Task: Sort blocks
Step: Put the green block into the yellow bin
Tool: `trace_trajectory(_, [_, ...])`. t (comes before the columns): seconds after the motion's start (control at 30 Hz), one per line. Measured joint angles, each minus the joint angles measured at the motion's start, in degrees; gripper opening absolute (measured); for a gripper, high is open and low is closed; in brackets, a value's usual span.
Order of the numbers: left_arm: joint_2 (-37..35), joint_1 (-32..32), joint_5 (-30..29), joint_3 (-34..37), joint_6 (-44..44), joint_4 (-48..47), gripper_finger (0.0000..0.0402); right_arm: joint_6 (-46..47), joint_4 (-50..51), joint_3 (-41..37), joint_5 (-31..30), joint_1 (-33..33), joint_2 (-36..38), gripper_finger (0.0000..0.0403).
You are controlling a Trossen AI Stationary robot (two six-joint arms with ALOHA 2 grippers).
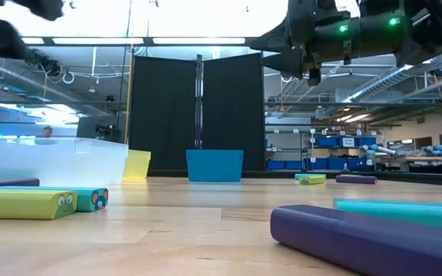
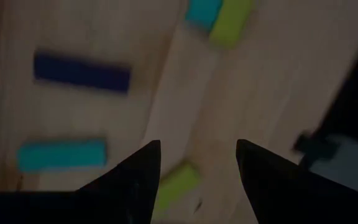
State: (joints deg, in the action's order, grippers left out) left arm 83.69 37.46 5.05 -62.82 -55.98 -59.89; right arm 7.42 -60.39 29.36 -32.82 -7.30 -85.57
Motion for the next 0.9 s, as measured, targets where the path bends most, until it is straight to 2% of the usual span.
trace_trajectory(0.3, [8.9, 7.9, 7.1, -0.3, 1.9, -3.9, 0.0219, 0.3, -0.3, 0.0, 1.6, -0.4, 0.0, 0.0254])
trace_trajectory(0.5, [13.1, 12.0, 6.4, -0.3, 4.9, -3.9, 0.0219, 0.5, -0.4, 0.0, 1.6, -0.5, 0.0, 0.0254])
trace_trajectory(0.7, [14.3, 14.5, 1.7, -0.2, 10.4, -4.4, 0.0219, 2.0, -0.4, 0.1, 1.8, -0.6, 0.0, 0.0254])
trace_trajectory(0.9, [14.2, 15.5, 1.5, 1.9, 10.5, -2.7, 0.0231, 2.0, -0.4, 0.1, 2.1, -1.8, 0.0, 0.0254])
